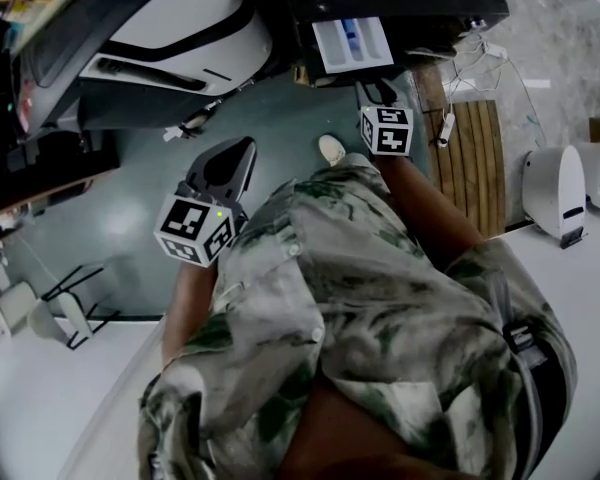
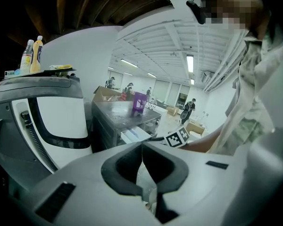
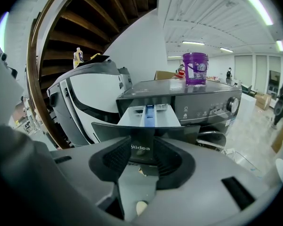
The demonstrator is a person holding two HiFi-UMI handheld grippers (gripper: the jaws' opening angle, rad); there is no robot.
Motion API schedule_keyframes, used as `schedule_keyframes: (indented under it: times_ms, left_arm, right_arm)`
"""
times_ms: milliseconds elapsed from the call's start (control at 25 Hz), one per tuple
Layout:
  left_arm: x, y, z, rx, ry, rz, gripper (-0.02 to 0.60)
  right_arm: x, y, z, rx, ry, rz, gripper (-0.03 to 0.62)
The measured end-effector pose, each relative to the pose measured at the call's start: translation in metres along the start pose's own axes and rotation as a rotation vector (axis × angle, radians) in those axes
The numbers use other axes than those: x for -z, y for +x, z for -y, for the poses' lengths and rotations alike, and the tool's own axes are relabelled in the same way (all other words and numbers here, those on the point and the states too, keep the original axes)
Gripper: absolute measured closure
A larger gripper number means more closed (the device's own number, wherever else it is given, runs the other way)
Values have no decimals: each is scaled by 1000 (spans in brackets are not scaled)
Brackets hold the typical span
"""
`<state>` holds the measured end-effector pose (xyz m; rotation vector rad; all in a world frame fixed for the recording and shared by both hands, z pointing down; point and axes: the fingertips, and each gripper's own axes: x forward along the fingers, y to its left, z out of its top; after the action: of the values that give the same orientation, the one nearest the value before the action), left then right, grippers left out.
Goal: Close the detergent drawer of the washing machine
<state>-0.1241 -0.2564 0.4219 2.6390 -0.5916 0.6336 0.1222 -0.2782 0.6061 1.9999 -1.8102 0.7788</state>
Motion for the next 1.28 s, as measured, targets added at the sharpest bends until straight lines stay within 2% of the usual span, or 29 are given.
schedule_keyframes:
  times_ms: [1280]
  left_arm:
    - [-1,-1,-22,-71,-85,13,554]
  right_arm:
    - [-23,26,6,-37,-28,0,439]
